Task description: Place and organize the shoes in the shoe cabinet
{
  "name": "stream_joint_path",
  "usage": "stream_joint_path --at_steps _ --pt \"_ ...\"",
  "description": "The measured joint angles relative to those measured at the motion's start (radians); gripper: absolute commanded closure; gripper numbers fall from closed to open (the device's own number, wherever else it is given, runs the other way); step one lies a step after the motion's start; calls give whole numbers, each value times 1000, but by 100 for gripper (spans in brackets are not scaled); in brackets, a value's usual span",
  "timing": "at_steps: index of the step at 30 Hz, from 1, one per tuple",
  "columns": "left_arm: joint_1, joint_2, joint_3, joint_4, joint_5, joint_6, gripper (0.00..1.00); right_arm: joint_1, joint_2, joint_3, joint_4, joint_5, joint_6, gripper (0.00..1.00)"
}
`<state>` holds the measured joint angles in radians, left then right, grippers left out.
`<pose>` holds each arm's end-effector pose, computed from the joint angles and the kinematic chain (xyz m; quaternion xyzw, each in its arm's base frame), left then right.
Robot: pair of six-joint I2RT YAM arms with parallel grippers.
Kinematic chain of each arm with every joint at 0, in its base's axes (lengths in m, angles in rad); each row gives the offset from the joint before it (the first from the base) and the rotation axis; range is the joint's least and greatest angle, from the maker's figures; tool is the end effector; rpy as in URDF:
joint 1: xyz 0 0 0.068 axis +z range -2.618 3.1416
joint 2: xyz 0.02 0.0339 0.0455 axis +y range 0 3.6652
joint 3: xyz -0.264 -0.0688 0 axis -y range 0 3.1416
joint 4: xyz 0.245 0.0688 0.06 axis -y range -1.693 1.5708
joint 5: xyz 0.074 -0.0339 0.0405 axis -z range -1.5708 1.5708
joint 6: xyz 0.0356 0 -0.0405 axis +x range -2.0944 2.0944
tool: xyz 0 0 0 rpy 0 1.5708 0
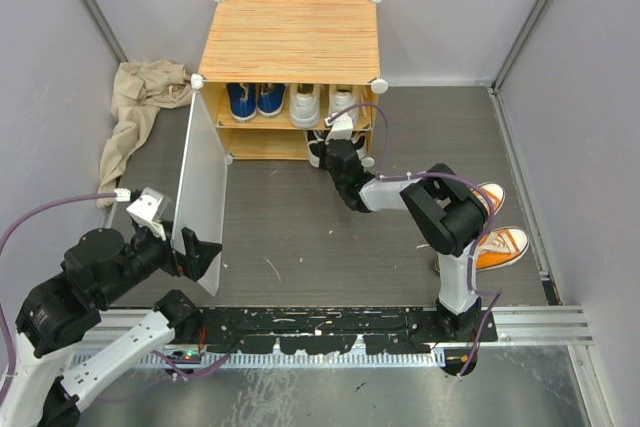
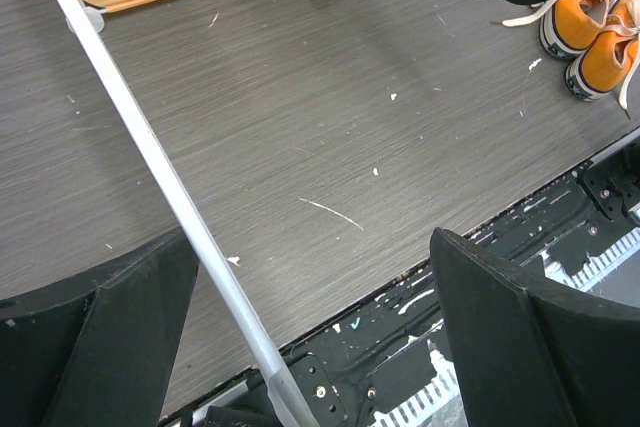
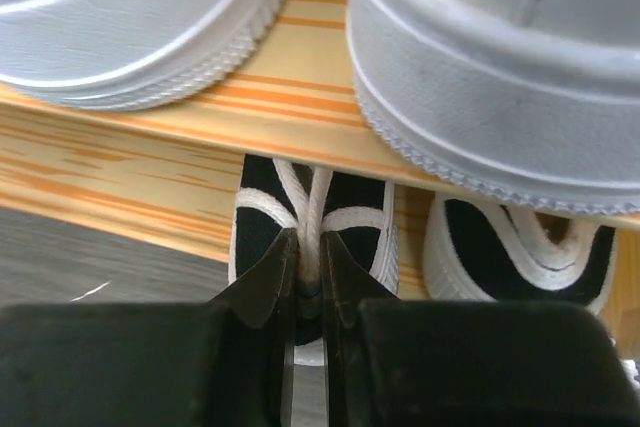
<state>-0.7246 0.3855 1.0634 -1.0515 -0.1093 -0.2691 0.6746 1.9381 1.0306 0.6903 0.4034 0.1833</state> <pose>0.0253 -0.0173 0.3732 0.1563 0.8105 -0.2285 0.5161 0.3345 0.2496 0.1808 -0.0640 0.7714 0.1132 0.6230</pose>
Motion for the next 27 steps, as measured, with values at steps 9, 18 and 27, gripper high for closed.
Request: stream_joint_path --at_steps 9,18,27 --pt "0 0 0 0 -1 0 2 -21 72 28 61 29 32 98" --pt "0 12 0 0 0 0 2 -19 135 84 117 86 58 97" --pt "0 14 0 0 0 0 2 -33 194 139 125 105 82 67"
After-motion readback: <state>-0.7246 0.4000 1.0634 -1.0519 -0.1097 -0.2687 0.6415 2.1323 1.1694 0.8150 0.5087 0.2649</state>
